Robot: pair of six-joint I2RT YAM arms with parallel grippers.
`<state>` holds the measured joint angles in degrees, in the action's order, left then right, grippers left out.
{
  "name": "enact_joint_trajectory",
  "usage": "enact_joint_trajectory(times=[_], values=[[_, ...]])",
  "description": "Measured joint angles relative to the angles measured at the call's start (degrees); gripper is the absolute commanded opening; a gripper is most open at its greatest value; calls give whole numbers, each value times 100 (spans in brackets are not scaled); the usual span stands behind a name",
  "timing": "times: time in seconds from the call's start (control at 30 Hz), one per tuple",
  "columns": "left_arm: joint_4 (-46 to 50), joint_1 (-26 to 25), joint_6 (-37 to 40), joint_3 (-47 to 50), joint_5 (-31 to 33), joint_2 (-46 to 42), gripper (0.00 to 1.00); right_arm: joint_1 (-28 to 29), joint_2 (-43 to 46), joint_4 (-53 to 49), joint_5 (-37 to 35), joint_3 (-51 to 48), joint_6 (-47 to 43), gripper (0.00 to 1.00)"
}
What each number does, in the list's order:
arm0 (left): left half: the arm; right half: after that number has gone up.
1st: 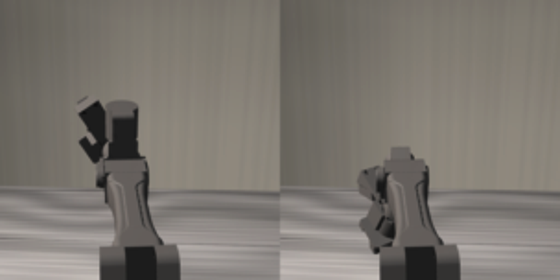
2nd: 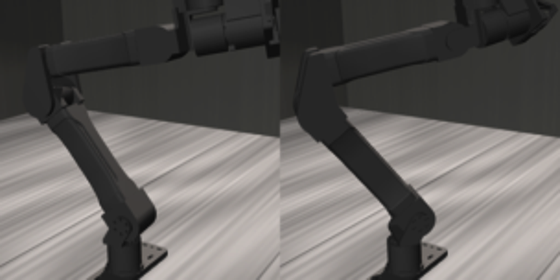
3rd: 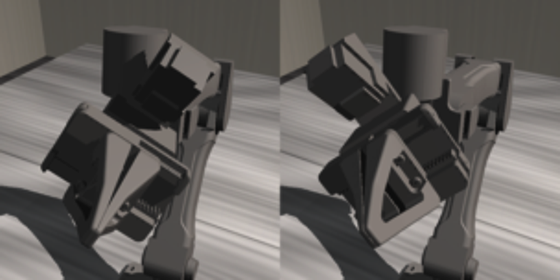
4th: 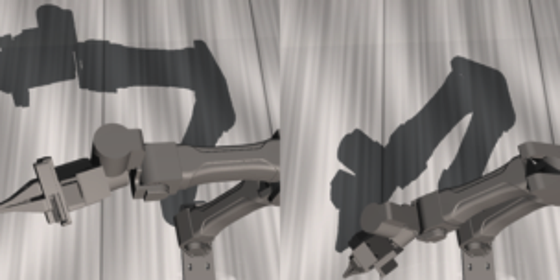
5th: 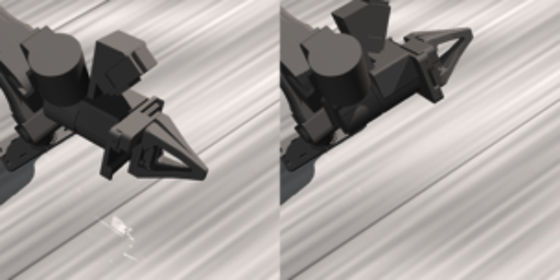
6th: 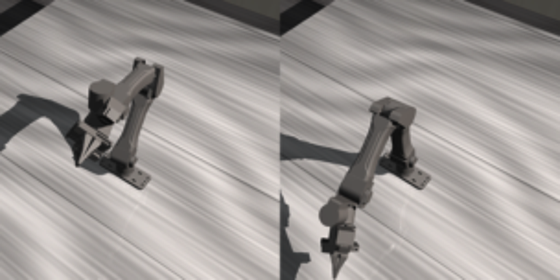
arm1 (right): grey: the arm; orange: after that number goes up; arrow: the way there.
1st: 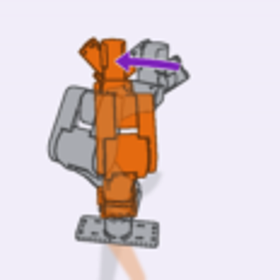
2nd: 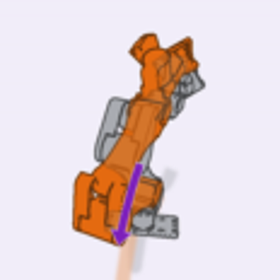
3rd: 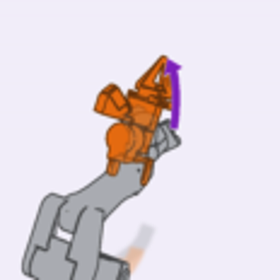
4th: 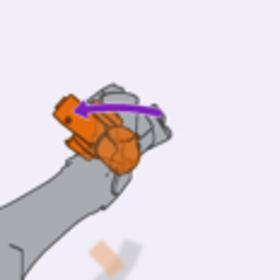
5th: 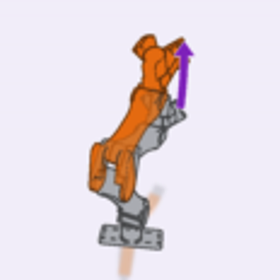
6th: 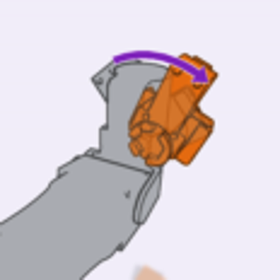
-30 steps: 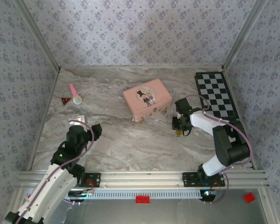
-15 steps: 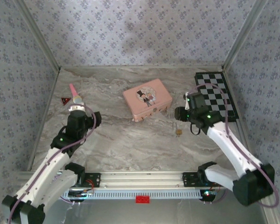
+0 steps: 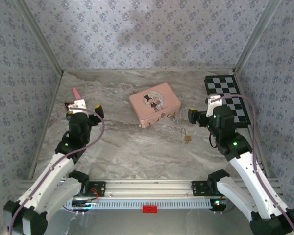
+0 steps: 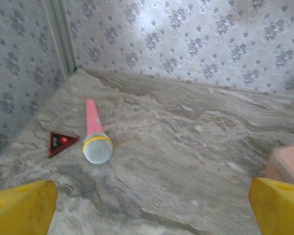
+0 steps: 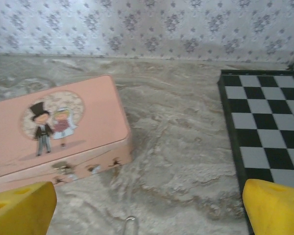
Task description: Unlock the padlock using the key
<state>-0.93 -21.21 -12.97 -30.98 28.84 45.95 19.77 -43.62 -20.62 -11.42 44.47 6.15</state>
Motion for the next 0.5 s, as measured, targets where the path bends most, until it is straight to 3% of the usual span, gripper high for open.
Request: enact_joint_trajectory(times=[0.2,0.5], values=[[-1233,223,831,625,422,1493,100,-153,-339,1246,-577,-1239,-411,99],[-2385,1233,1067,960,-398,1926,100,-544,-1338,2975,-992,-1888,-664,99]])
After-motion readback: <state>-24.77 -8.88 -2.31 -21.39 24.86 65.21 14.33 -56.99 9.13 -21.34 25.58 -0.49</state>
